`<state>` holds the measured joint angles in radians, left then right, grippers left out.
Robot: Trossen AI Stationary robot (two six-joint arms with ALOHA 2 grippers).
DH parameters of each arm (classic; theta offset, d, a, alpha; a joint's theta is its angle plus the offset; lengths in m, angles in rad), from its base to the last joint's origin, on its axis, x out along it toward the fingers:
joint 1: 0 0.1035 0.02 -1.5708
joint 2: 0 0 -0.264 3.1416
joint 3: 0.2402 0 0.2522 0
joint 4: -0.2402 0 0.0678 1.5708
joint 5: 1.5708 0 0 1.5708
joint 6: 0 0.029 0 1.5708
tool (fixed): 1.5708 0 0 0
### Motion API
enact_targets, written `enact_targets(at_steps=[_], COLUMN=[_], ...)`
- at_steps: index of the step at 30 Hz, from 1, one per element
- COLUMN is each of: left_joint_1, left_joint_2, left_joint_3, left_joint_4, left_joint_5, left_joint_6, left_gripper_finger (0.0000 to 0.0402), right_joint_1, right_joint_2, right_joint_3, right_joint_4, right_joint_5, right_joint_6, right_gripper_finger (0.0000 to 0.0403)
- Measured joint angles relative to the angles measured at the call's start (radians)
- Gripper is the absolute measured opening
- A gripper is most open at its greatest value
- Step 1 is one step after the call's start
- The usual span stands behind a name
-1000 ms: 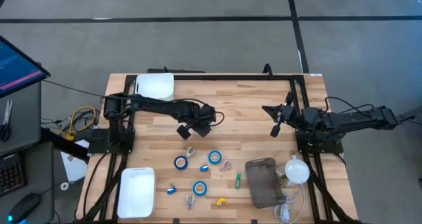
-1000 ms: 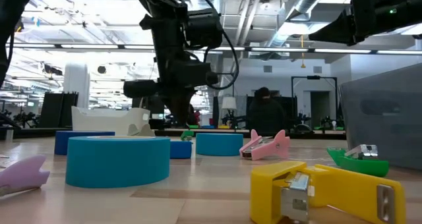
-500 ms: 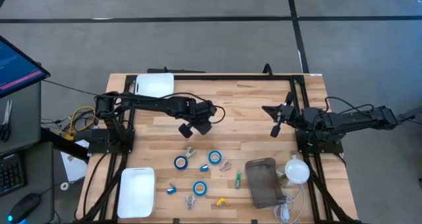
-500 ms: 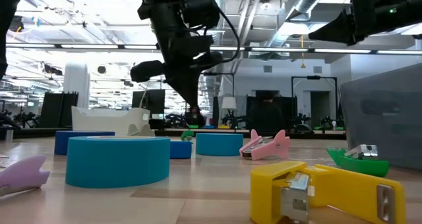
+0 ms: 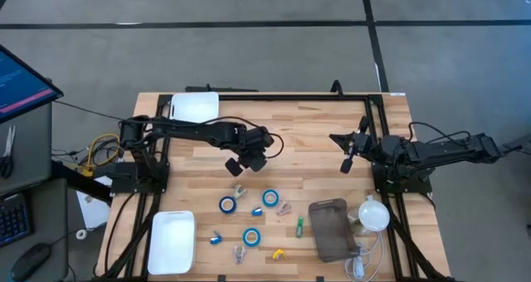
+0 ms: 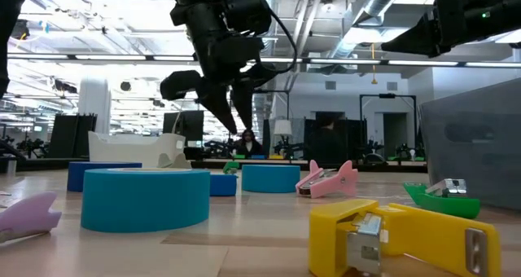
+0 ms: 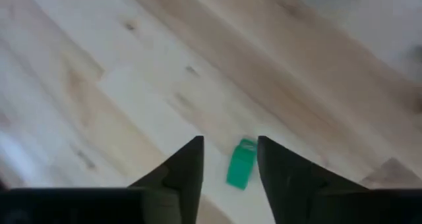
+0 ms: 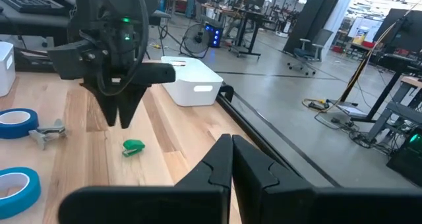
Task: Pick and place Stapler, Stapler remover, tape
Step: Put the top green stapler into the top white bin
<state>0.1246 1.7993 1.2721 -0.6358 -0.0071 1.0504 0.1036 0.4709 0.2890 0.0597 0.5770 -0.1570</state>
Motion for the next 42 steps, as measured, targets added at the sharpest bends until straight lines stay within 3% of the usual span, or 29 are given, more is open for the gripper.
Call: enact_targets(at_steps=[6,12,27,42], left_joint_1=[0.000,0.014,0.058,0.088], left_joint_2=[0.000,0.000,0.000,0.030], left_joint_3=[-0.096,-0.152,-0.171,-0.193], left_joint_4=[0.025,0.208,0.205,0.226], left_joint_5=[0.000,-0.107,0.001,0.002], left_joint_6=[0.036,0.060,0.043,0.041], left_gripper_finger=[0.0154,0.0150,0.0150,0.0150], right_joint_1=[0.000,0.000,0.000,0.000], right_joint_2=[0.000,0.000,0.000,0.000], right_joint_3=[0.000,0.000,0.000,0.000], right_joint_4=[0.000,0.000,0.000,0.000], right_joint_5=[0.000,0.000,0.000,0.000], right_joint_6=[0.000,0.000,0.000,-0.001], right_gripper_finger=[0.0000,0.0000,0.0000,0.0000])
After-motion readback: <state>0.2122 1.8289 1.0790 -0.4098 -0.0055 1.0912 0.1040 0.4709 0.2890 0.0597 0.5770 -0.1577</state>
